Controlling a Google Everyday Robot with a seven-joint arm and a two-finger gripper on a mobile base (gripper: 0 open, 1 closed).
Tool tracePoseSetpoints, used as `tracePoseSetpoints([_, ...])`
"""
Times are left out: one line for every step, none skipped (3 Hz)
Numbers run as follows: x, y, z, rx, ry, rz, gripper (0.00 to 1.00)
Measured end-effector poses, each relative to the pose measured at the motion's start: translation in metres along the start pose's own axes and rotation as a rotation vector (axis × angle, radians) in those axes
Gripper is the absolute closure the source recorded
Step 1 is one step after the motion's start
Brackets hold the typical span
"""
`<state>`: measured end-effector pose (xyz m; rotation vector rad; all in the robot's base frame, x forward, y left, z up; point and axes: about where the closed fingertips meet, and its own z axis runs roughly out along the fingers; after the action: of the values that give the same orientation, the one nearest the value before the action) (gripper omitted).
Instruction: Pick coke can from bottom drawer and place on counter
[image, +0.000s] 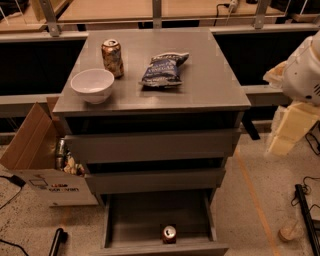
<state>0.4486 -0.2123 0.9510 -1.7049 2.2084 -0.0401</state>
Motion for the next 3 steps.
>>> tracePoseSetpoints([0.006,0.025,0.057,-0.055,-0.134,0.019,0.0])
tracePoseSetpoints([0.016,0.056,0.116,-0.086,-0.303,0.054,0.0])
tracePoseSetpoints([0.014,0.044,0.115,-0.011,-0.354,0.059,0.0])
